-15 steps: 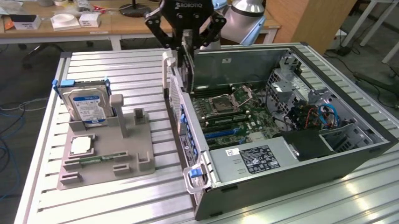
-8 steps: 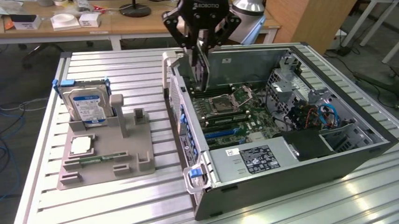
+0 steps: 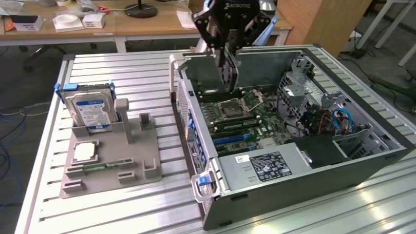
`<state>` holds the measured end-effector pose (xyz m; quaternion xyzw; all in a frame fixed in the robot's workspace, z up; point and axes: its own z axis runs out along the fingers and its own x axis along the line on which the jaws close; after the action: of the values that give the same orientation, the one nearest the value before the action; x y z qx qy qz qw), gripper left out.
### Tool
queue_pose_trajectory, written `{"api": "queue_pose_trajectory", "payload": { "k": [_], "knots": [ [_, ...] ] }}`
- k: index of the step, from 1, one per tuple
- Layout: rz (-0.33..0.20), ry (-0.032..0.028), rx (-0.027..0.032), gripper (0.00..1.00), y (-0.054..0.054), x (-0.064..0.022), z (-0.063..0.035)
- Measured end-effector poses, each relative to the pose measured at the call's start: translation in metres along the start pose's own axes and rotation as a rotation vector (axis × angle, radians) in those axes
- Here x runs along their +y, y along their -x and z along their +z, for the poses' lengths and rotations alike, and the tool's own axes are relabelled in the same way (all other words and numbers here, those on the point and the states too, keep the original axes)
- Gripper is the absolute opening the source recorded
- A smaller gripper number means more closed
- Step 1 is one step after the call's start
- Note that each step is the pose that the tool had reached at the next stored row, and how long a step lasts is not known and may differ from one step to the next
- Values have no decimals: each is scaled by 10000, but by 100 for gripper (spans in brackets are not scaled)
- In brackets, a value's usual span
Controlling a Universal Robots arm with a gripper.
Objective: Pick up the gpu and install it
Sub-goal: 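Pick up the gpu and move the gpu toward the slot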
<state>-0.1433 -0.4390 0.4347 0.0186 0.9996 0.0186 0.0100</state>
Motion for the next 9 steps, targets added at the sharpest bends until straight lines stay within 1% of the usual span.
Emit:
{"api": "queue_pose_trajectory", "payload": {
  "k": [5,9],
  "knots": [
    [2,-1,3,27,228,9,5],
    [1,-20,12,27,408,15,8]
  ]
}}
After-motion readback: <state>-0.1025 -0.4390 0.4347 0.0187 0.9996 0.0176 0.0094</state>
